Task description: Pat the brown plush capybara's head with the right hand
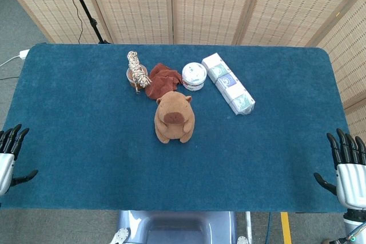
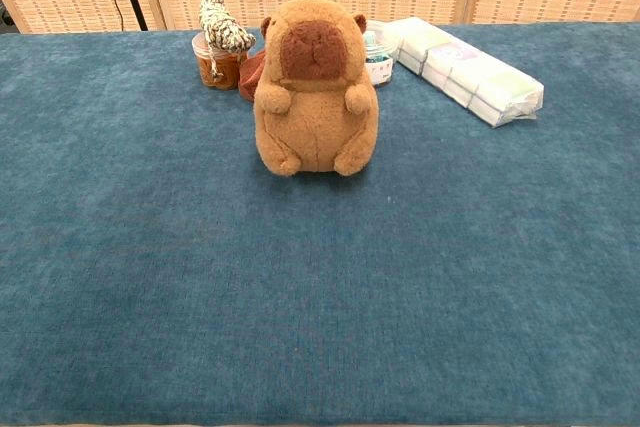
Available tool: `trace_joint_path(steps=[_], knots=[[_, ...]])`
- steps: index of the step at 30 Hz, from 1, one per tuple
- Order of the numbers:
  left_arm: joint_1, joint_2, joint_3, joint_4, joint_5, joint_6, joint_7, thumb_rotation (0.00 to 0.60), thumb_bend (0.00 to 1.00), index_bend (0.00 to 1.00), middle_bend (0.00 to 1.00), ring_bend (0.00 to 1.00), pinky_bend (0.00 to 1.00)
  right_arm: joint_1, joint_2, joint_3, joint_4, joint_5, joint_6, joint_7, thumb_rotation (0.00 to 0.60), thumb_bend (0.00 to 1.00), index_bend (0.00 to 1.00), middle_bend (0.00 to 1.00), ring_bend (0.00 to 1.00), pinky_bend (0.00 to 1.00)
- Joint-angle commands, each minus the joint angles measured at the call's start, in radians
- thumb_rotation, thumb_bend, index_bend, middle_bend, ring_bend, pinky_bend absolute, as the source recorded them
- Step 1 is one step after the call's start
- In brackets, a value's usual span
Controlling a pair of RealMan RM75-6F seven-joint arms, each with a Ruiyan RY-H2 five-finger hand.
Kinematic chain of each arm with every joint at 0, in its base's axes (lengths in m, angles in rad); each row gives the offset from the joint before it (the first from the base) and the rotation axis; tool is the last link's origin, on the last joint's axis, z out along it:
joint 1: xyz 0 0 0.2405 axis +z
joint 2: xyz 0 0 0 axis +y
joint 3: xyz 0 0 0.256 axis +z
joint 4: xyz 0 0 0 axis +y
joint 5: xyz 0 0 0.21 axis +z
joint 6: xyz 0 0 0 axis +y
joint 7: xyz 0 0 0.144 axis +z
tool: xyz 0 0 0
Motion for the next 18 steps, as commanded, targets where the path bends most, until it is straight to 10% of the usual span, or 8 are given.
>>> trace_joint_path(steps=[1,10,18], knots=[[0.002,0.0,0.002,0.001,0.004,0.002,0.001,0.6,0.0,0.0,0.0,0.0,0.0,-0.002,0.002,0.0,-0.002,0.005,-0.003,0.003,0.6,0.05,0.0,0.0,0.0,0.0],[0.0,0.002,0.0,0.0,-0.001,-0.004,-0.005,0.6,0.0,0.0,0.0,0.0,0.0,0.001,0.008,-0.01,-0.025,0.027,-0.043,0.014,0.6,0.02,0.0,0.0,0.0,0.0],[0.008,0.012,-0.001,-0.001,-0.001,0.007,-0.028,0.6,0.0,0.0,0.0,0.0,0.0,0.034,-0.012,0.011,-0.068,0.16,-0.172,0.086,0.352,0.0,0.0,0.0,0.0,0.0]])
